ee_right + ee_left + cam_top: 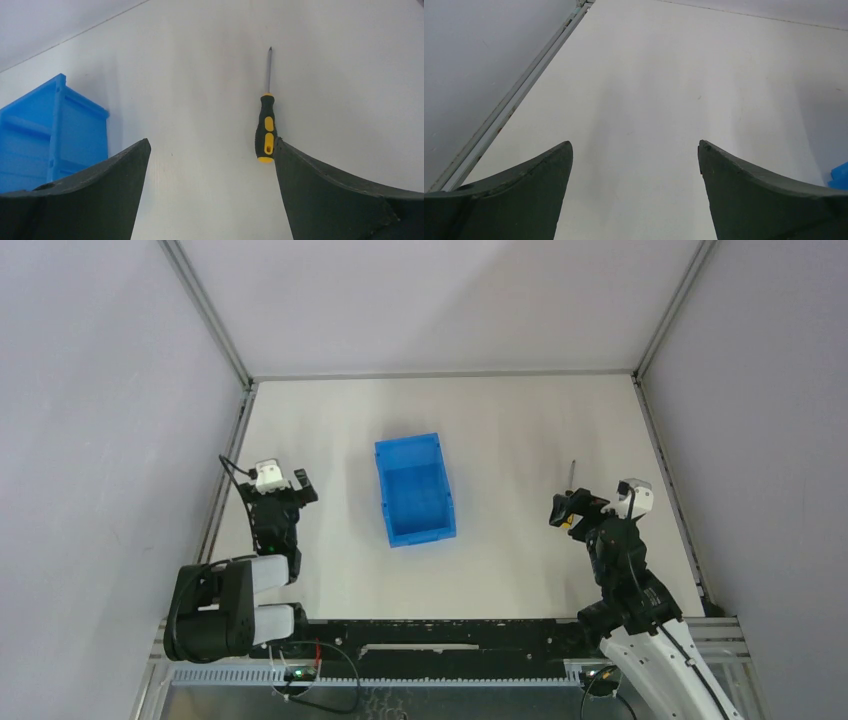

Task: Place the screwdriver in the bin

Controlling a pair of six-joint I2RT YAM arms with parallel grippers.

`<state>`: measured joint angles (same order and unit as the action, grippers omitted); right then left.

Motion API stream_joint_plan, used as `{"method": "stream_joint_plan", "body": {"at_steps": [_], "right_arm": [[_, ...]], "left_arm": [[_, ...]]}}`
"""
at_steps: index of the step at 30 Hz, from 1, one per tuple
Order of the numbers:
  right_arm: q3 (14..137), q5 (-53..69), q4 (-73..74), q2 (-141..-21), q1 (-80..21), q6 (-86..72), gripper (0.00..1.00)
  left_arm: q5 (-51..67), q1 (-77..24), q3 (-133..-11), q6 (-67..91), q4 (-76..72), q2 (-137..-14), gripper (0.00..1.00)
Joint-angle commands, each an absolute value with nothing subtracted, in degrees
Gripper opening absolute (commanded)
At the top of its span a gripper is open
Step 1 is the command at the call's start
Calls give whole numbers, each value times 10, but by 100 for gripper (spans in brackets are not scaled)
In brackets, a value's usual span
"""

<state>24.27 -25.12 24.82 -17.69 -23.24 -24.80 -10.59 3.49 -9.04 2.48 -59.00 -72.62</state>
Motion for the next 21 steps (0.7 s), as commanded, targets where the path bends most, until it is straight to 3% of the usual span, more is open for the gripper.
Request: {"method": "stream_joint_plan", "body": {"at_steps": [1, 5, 9, 15, 18, 21], "right_arm": [[249, -290, 205, -175, -230, -247, 100], [282, -300, 181, -186, -230, -217, 100], [346, -201, 136, -253, -206, -147, 99], [591, -174, 322, -533, -132, -137, 99], [717, -75, 436, -699, -52, -134, 99], [769, -18, 492, -811, -5, -125, 97]], "left_arm": [[-110, 32, -111, 15, -604, -721, 100], [-110, 32, -110, 15, -604, -721, 100], [-110, 32, -110, 15, -604, -721, 100], [-110, 32, -110, 15, -604, -721, 100], [-110, 31, -110, 15, -604, -720, 100], [-110, 32, -110, 15, -604, -720, 100]]}}
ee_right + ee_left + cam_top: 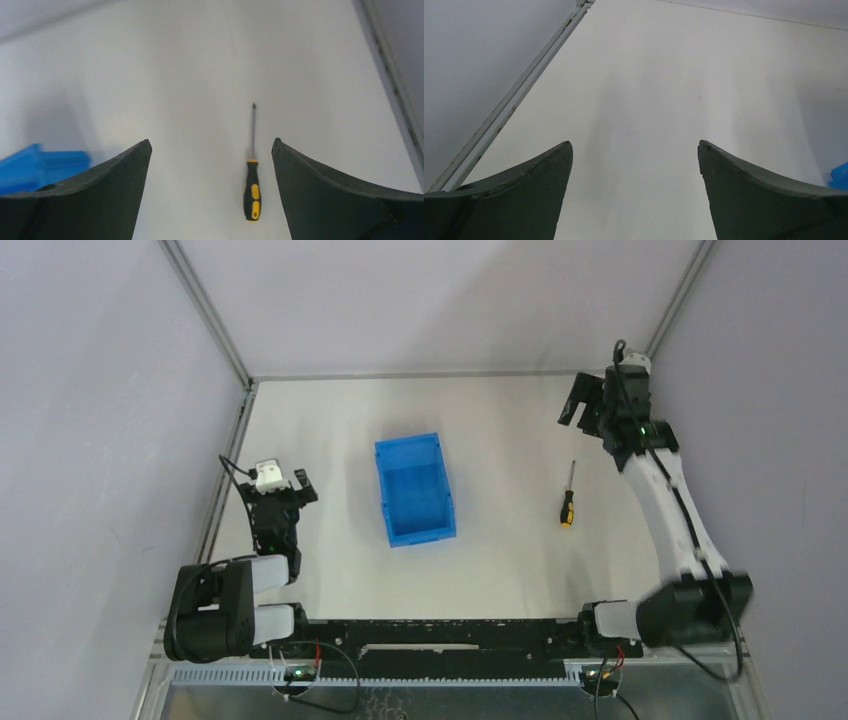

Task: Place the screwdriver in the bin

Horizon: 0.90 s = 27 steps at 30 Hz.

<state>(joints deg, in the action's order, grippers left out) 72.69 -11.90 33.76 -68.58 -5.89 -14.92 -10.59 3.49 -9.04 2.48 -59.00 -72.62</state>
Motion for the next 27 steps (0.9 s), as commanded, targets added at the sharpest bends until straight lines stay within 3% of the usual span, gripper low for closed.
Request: {"method": "stream_joint_plan", "body": {"at_steps": [1, 8, 16, 19, 23, 27], "right_arm": [[771, -15, 494, -839, 14, -124, 96], [759, -6, 491, -1003, 27, -112, 75], [697, 7, 438, -1079, 24, -112, 62], [697, -15, 436, -1107, 21, -108, 46], [706, -37, 449, -1101, 20, -98, 1], [754, -50, 504, -1062, 17, -87, 0]], "left_arm": [[-110, 32, -110, 15, -604, -720, 100], [-110, 32, -110, 15, -604, -720, 100], [-110, 32, -111, 15, -604, -721, 100], [-111, 32, -110, 15, -604, -720, 100], [-110, 31, -110, 15, -604, -721, 100], [-111, 32, -110, 15, -604, -720, 100]]}}
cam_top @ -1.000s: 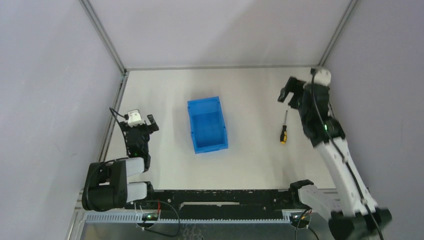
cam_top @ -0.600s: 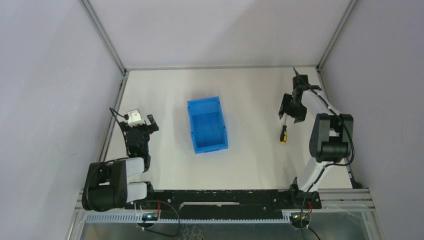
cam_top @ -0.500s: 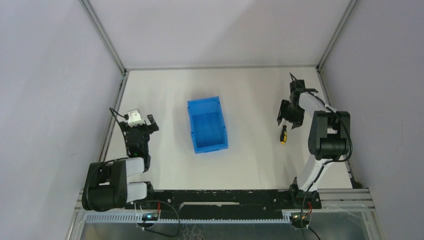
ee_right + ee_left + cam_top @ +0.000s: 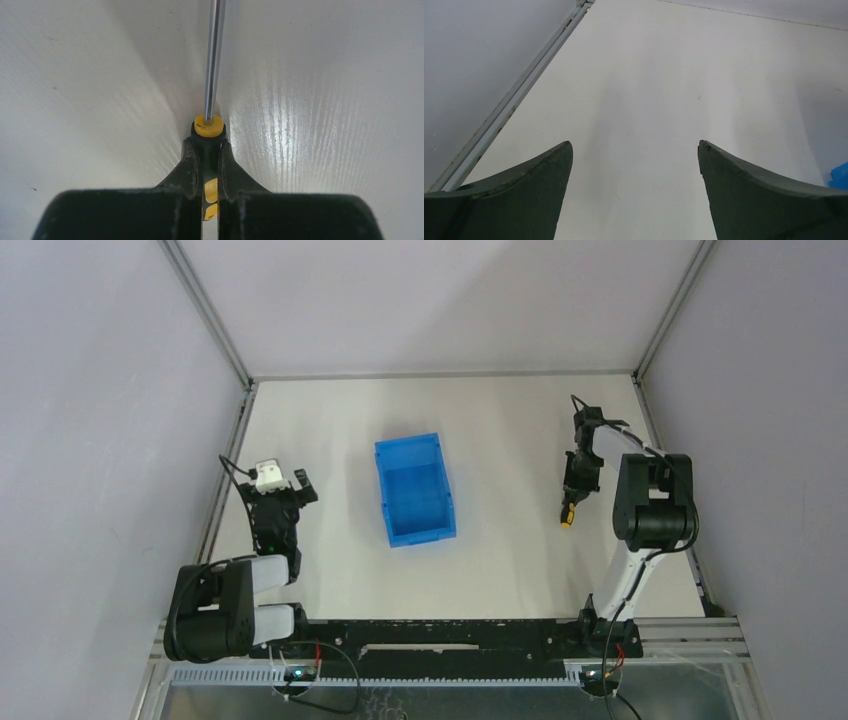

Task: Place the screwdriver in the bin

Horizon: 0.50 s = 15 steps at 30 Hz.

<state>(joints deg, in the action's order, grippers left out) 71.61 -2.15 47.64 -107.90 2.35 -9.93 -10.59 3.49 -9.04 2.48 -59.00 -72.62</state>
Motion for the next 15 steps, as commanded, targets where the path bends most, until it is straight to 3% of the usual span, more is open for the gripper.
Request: {"method": "stream_joint_plan", "body": {"at_steps": [1, 8, 15], "right_arm": [[769, -51, 525, -1050, 16, -87, 0], [881, -67, 699, -1013, -13, -91, 0], [909, -62, 738, -993, -49, -123, 0]], "left_arm": [[-110, 32, -110, 15, -604, -721, 100], [-110, 32, -110, 15, -604, -721, 100], [-110, 32, -110, 15, -604, -721, 100]]}}
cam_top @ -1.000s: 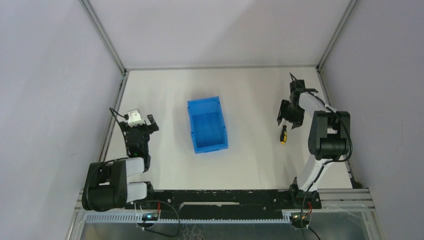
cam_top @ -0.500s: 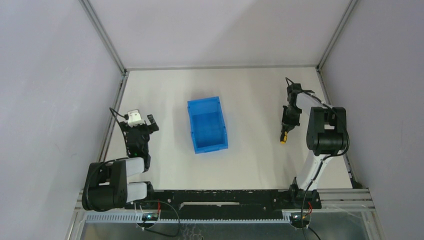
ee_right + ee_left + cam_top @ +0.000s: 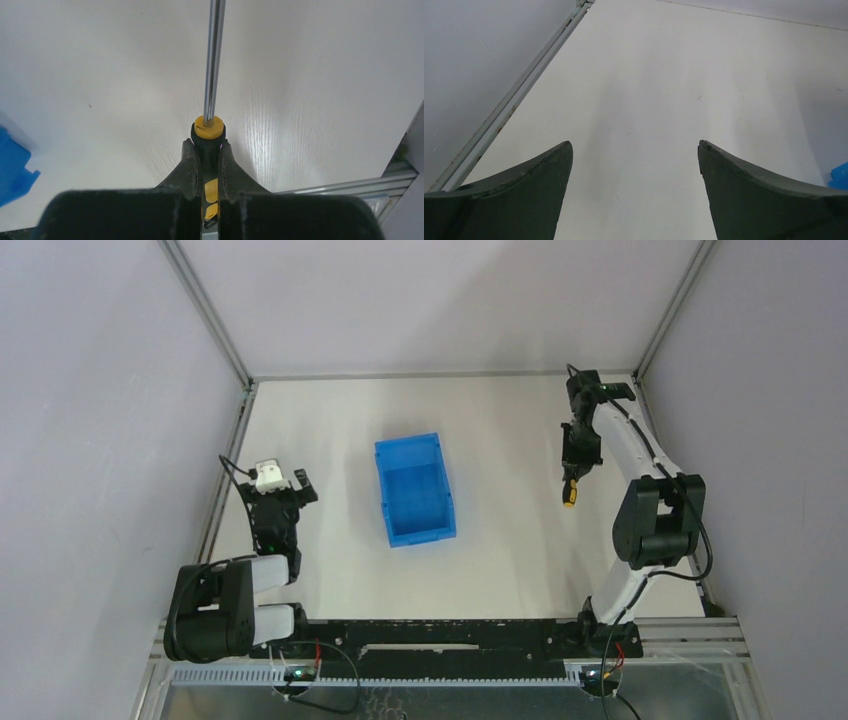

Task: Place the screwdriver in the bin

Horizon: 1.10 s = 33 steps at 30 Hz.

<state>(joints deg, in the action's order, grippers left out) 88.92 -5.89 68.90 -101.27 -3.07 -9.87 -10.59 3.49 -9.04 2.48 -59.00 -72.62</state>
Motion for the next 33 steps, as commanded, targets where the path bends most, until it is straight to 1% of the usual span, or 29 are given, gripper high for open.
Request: {"method": "stream_joint_plan", "body": {"at_steps": [1, 4, 9, 15, 20, 25, 29, 33], "right_arm": [[911, -56, 737, -991, -55, -129, 0], [911, -32, 717, -979, -94, -149, 0], [941, -18, 695, -997, -206, -173, 0], [1059, -14, 711, -1074, -362, -185, 0], [1193, -6, 727, -1147, -457, -169, 0], [1257, -14, 726, -1199, -490, -140, 0], [1253, -38, 700, -1235, -493, -113, 0], [1222, -75, 671, -1268, -496, -94, 0]], "left_arm": [[-110, 32, -110, 15, -604, -721, 100], [-110, 32, -110, 15, -604, -720, 100], [-110, 32, -111, 15, -604, -721, 100], [-110, 32, -110, 15, -604, -721, 100], [-110, 32, -110, 15, -604, -721, 100], [-111, 32, -110, 15, -604, -721, 100], [-110, 32, -110, 15, -604, -721, 100], [-110, 32, -110, 15, -604, -721, 100]]}}
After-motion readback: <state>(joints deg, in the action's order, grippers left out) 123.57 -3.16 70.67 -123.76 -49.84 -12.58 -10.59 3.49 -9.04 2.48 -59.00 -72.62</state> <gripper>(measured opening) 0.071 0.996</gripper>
